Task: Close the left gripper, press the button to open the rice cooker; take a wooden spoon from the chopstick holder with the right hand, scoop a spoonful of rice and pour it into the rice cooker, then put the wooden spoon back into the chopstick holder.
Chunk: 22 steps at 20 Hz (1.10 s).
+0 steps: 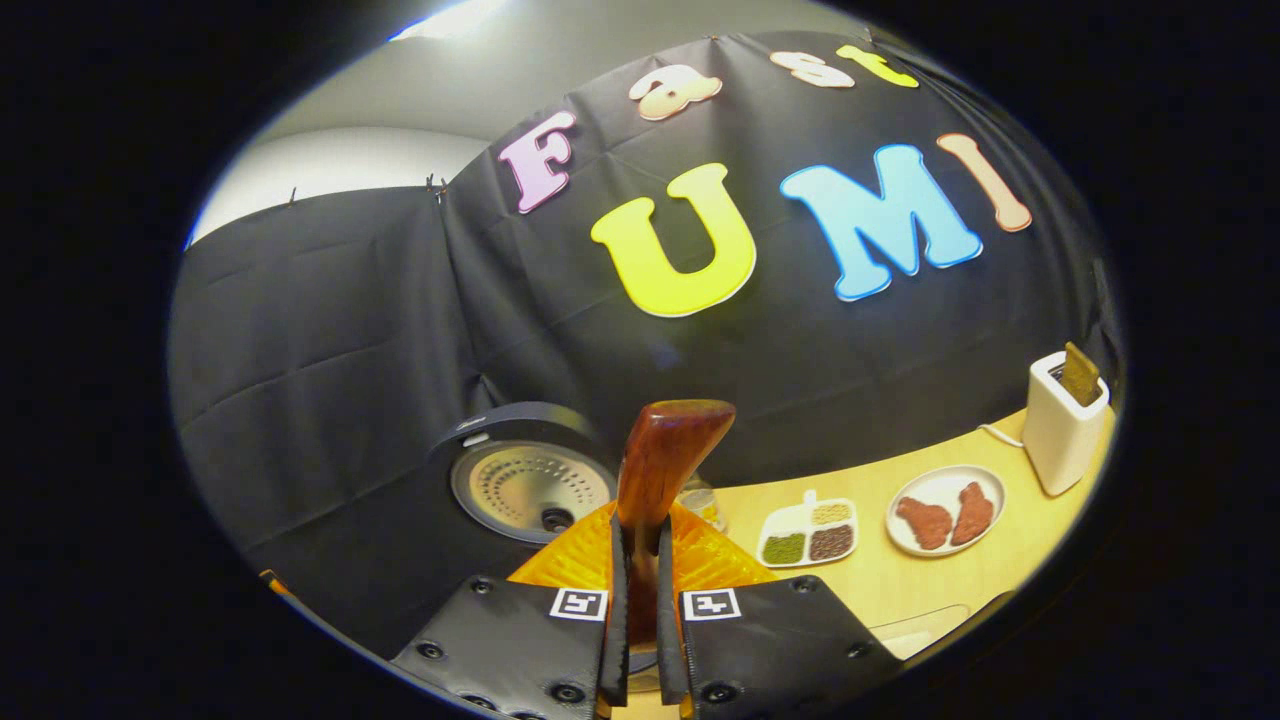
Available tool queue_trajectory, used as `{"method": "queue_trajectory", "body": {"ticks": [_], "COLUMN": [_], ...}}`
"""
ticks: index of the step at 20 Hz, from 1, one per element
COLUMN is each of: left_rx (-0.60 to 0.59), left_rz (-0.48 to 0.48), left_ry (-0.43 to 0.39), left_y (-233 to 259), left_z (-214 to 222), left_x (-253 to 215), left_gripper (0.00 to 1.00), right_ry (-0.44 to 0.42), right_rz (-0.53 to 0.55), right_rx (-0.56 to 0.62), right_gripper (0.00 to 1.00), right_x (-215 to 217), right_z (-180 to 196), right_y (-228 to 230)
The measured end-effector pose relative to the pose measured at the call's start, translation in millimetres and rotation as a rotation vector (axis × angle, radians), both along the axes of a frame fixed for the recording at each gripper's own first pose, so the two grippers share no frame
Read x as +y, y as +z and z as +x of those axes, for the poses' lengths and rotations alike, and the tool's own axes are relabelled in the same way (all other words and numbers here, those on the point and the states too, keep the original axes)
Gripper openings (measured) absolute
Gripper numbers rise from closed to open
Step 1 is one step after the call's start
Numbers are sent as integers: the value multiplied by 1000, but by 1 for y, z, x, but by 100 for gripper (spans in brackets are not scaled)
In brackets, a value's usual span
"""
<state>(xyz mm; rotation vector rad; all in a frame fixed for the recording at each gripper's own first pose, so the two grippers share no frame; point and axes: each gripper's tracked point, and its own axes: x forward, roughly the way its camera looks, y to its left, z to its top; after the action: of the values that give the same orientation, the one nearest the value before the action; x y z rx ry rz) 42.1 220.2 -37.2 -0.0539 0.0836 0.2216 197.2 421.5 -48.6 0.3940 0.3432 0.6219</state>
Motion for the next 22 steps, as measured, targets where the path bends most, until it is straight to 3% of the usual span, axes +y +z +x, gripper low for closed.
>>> {"method": "queue_trajectory", "body": {"ticks": [9, 22], "left_rx": [-28, -59], "left_rz": [-23, -15], "left_ry": [-126, -231], "left_y": [11, 29], "left_z": [25, 49], "left_x": [-71, -143], "left_gripper": [89, 89], "right_ry": [-192, -433], "right_rz": [-53, -110], "right_rx": [-7, 44], "right_gripper": [13, 13], "right_x": [-134, -304], "right_z": [11, 4], "right_y": [-9, -37]}}
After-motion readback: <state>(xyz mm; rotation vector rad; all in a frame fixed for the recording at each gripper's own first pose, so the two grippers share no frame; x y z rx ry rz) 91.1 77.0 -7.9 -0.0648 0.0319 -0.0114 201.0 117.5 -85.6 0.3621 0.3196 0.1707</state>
